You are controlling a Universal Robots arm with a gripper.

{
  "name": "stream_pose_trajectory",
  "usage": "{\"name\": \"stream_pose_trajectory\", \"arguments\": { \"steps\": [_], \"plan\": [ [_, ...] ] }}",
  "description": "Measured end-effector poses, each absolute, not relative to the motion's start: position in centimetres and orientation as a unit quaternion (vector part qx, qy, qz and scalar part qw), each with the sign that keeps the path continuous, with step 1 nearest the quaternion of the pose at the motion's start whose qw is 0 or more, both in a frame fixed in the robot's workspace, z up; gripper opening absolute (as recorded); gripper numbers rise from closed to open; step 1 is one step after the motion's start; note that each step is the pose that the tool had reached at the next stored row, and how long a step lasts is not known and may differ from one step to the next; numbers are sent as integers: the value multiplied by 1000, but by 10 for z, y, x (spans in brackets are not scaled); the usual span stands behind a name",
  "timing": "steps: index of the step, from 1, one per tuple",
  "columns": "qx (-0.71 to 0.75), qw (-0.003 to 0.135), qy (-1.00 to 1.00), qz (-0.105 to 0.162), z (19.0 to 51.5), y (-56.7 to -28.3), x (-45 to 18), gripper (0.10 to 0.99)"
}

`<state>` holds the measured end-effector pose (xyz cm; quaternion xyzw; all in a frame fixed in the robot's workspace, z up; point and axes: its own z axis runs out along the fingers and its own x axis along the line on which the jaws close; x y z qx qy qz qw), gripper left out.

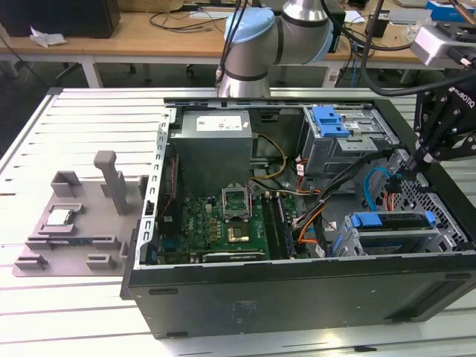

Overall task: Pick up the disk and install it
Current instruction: 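Insert the first disk wire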

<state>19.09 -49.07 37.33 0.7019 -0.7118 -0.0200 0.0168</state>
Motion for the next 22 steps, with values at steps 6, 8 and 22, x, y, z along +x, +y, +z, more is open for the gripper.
{"name": "stream_pose_trajectory", "arguments": {
  "steps": [6, 8, 22],
  "plan": [
    [702, 17, -712, -20, 373, -491, 191, 114],
    [702, 17, -712, -20, 373, -491, 191, 235],
    [702, 17, -712, -20, 365, -479, 191, 361]
  ]
}}
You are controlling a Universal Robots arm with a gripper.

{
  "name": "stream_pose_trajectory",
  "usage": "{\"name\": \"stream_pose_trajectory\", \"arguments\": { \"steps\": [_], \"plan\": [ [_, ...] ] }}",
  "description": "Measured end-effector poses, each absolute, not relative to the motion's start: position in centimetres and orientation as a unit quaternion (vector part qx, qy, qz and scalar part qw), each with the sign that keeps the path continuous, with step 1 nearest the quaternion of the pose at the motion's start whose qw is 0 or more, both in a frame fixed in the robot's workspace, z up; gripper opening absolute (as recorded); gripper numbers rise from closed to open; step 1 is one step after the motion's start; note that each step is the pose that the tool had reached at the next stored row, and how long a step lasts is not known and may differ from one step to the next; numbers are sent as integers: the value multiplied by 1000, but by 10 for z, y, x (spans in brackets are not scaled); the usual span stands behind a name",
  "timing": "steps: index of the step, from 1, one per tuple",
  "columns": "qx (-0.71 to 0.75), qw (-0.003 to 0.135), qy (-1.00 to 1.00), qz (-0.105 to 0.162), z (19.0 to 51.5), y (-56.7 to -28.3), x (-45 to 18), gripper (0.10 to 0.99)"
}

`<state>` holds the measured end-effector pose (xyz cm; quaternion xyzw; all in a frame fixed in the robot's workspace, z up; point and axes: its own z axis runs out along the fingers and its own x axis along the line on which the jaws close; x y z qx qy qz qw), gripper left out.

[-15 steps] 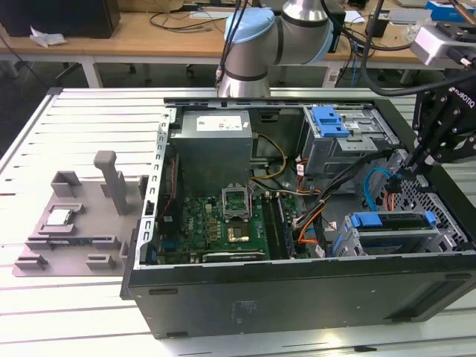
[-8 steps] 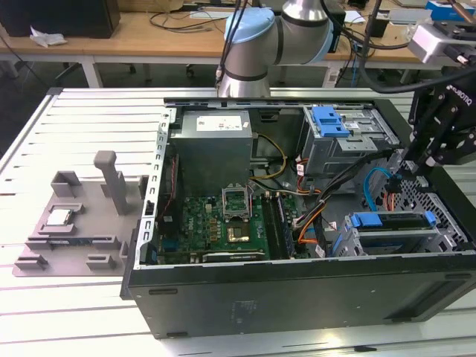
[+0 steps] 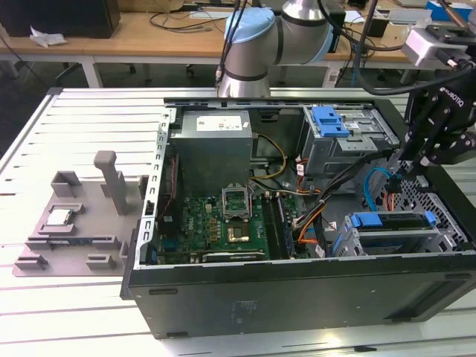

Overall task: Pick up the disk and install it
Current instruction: 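Insert the first disk wire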

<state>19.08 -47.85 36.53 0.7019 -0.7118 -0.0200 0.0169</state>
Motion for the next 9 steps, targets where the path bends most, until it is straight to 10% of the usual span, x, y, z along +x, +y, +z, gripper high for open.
{"name": "stream_pose_trajectory", "arguments": {
  "steps": [9],
  "plan": [
    [702, 18, -712, -19, 357, -479, 190, 361]
  ]
}}
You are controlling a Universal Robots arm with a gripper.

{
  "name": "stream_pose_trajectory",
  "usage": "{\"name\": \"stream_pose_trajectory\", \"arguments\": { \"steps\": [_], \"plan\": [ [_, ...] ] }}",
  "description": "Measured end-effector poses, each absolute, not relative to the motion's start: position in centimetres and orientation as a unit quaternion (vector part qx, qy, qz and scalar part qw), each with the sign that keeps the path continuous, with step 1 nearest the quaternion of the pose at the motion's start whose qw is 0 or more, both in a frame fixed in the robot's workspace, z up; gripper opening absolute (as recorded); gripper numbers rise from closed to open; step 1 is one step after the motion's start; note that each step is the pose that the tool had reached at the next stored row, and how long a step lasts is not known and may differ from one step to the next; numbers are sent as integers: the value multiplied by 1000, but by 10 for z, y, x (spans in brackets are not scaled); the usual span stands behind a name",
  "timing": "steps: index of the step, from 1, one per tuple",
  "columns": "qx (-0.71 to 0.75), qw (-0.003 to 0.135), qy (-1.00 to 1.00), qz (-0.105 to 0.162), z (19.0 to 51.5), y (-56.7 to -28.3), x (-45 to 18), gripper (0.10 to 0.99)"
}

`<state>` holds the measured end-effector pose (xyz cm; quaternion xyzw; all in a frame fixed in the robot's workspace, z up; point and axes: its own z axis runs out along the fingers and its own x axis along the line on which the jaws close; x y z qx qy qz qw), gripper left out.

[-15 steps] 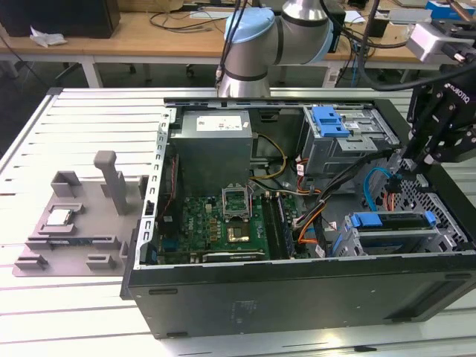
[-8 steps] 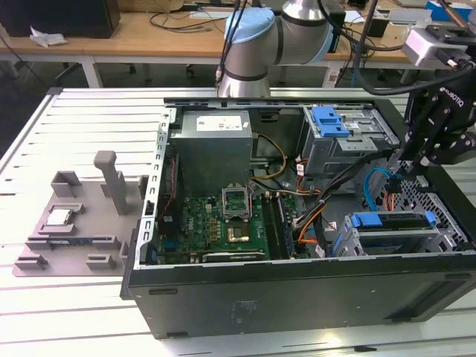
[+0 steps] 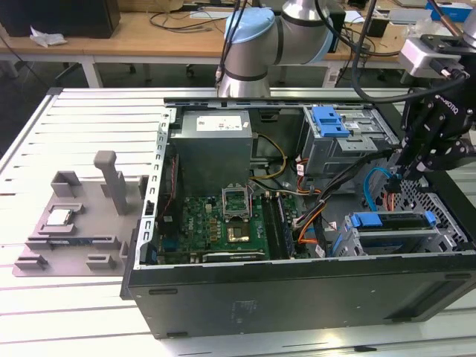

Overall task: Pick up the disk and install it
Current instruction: 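Insert the first disk wire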

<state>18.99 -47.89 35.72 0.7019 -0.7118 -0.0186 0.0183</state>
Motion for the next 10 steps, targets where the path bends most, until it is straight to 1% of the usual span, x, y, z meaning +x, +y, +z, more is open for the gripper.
{"name": "stream_pose_trajectory", "arguments": {
  "steps": [2, 3, 5, 6, 10],
  "plan": [
    [702, 18, -712, -19, 357, -479, 190, 345],
    [702, 18, -712, -19, 357, -479, 190, 220],
    [702, 18, -712, -19, 357, -479, 190, 220],
    [702, 18, -712, -19, 357, -479, 190, 161],
    [702, 18, -712, -19, 357, -479, 190, 161]
  ]
}}
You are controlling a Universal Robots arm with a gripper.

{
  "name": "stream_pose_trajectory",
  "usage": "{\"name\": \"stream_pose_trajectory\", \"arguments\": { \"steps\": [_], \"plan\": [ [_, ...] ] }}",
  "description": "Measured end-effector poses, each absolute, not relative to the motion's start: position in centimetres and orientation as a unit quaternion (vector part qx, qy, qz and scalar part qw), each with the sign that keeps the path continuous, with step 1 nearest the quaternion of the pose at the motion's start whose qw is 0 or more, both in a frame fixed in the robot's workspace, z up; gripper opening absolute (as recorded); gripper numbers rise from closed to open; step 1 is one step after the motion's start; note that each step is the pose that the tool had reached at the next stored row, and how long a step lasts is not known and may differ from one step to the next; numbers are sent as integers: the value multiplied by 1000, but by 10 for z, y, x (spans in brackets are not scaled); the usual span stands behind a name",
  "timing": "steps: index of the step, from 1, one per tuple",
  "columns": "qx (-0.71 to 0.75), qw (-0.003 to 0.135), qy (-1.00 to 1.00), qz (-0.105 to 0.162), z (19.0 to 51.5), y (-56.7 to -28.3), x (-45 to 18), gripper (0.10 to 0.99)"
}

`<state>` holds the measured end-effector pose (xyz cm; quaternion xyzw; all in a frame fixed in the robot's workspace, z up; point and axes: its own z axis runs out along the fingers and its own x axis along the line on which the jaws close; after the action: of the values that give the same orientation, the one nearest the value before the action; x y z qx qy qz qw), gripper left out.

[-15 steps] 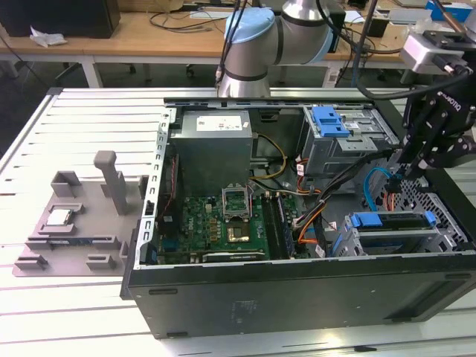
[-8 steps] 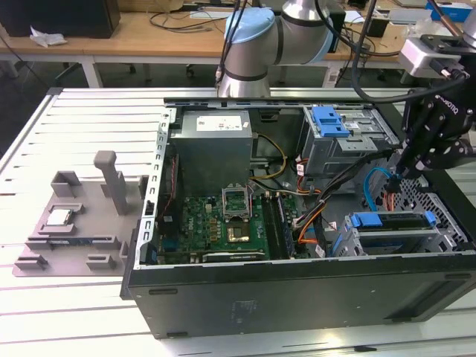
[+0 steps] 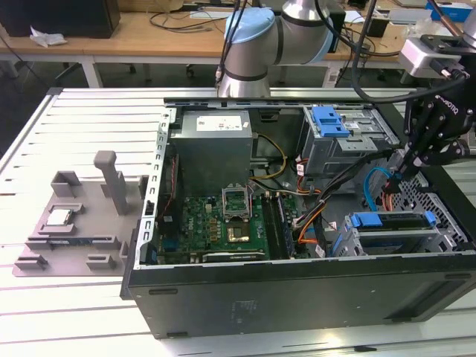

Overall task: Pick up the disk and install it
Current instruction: 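Insert the first disk wire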

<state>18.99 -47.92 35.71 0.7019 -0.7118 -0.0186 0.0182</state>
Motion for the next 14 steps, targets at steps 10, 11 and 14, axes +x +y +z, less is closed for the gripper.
{"name": "stream_pose_trajectory", "arguments": {
  "steps": [10, 11, 14],
  "plan": [
    [702, 21, -712, -16, 355, -479, 189, 357],
    [702, 22, -712, -15, 354, -479, 189, 357],
    [702, 22, -712, -15, 353, -479, 189, 357]
  ]
}}
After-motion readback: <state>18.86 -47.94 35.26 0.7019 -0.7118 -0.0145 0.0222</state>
